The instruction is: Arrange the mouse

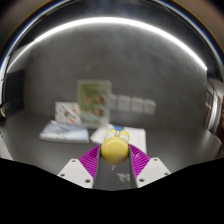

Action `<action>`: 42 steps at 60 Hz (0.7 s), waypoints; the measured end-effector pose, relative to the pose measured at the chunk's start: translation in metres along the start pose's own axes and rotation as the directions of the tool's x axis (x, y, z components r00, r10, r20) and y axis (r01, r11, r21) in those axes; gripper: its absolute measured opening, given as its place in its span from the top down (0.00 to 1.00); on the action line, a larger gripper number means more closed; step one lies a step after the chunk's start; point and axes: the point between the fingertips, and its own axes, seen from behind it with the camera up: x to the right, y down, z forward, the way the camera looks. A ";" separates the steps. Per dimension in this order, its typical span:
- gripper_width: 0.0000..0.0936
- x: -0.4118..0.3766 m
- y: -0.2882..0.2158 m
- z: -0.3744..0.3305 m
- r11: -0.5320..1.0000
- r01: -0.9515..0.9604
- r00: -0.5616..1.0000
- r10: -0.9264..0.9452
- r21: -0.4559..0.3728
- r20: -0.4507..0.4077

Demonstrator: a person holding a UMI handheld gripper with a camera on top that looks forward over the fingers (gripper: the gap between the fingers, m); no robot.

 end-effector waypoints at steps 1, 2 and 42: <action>0.55 0.016 0.017 0.004 0.999 -0.007 1.000 0.006 -0.035 -0.009; 0.55 0.030 0.034 0.008 0.998 -0.014 1.000 0.013 -0.068 -0.015; 0.10 0.099 0.165 0.003 0.947 -0.135 0.952 0.205 -0.290 0.228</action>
